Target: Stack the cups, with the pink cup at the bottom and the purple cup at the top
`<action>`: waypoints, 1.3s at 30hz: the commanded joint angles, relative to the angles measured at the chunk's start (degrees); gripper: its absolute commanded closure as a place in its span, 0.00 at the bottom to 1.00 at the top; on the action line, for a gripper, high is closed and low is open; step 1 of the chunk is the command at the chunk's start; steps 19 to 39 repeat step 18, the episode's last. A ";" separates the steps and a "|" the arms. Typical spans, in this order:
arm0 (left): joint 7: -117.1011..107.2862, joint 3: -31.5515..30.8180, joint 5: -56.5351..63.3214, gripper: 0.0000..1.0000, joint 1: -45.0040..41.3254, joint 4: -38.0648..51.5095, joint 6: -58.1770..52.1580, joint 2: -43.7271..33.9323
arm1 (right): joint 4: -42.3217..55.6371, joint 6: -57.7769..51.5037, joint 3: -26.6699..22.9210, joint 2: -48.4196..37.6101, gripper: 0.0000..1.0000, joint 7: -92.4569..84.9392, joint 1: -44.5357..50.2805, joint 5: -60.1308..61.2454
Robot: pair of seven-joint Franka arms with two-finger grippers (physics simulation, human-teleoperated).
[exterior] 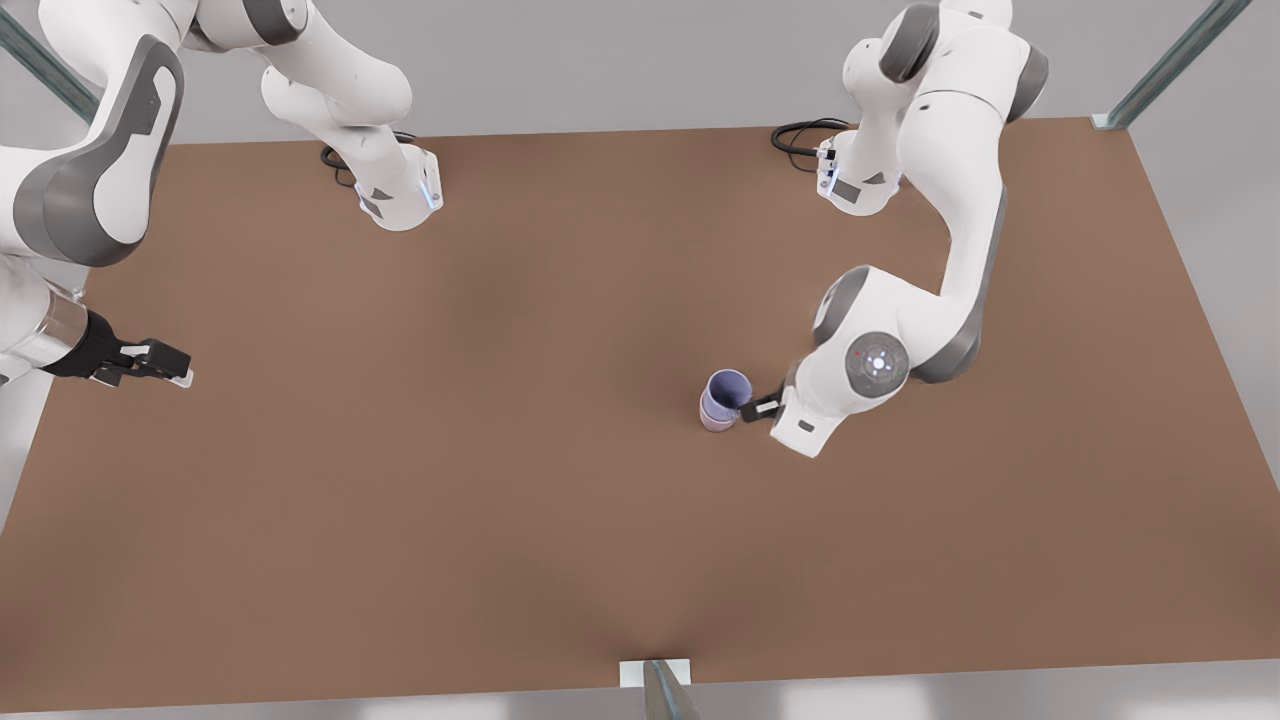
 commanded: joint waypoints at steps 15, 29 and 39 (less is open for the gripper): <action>43.75 2.24 10.67 0.00 6.66 -3.99 -8.58 -21.12 | 0.03 -0.08 0.07 -0.13 0.00 -0.34 0.27 0.45; 43.48 1.44 10.67 0.00 7.27 -3.99 -8.58 -21.12 | 0.03 0.01 0.07 -0.13 0.00 -0.34 0.18 0.45; 43.48 1.44 10.67 0.00 7.27 -3.99 -8.58 -21.12 | 0.03 0.01 0.07 -0.13 0.00 -0.34 0.18 0.45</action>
